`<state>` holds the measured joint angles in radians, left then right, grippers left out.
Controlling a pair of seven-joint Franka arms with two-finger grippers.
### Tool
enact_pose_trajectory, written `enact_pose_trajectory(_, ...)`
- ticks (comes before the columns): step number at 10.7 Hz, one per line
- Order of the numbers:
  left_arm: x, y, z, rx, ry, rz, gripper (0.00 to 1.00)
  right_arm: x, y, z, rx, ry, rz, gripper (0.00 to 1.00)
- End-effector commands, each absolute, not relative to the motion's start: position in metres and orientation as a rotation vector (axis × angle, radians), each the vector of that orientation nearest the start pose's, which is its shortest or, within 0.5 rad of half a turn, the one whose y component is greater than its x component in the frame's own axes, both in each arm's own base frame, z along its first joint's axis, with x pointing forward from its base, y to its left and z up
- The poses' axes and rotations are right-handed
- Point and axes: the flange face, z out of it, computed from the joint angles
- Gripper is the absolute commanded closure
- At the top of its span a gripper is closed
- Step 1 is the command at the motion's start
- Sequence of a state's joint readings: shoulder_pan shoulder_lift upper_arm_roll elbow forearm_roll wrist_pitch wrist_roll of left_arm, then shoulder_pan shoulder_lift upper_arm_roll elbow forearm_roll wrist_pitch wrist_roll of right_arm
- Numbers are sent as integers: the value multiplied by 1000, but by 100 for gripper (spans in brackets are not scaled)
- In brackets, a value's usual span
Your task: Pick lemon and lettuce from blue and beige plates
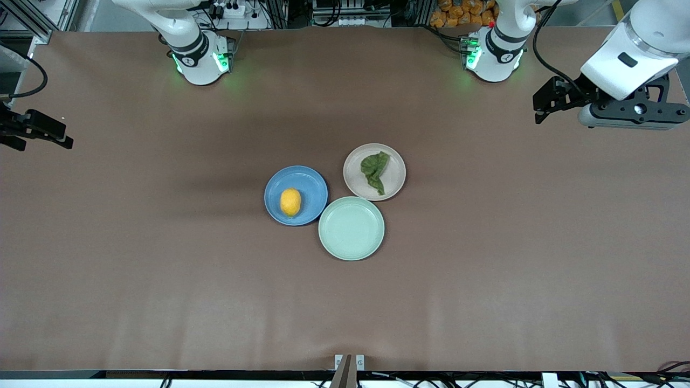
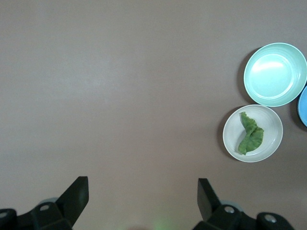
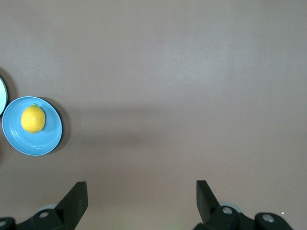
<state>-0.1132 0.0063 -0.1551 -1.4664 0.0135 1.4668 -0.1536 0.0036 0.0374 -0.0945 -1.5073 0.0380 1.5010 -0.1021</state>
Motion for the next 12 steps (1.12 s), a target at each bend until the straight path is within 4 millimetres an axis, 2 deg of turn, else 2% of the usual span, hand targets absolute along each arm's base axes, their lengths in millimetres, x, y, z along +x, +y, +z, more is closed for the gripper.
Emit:
enact_pose_trajectory(1, 524, -142, 667, -3135, 205, 17, 0, 560, -47, 631, -3097, -19, 67, 0)
enact_pose_trajectory(7, 524, -140, 667, -3170, 192, 28, 0, 560, -46, 631, -3097, -19, 67, 0)
enact_pose_trajectory(12, 524, -148, 663, -3157, 198, 34, 0, 560, -47, 631, -3097, -19, 67, 0)
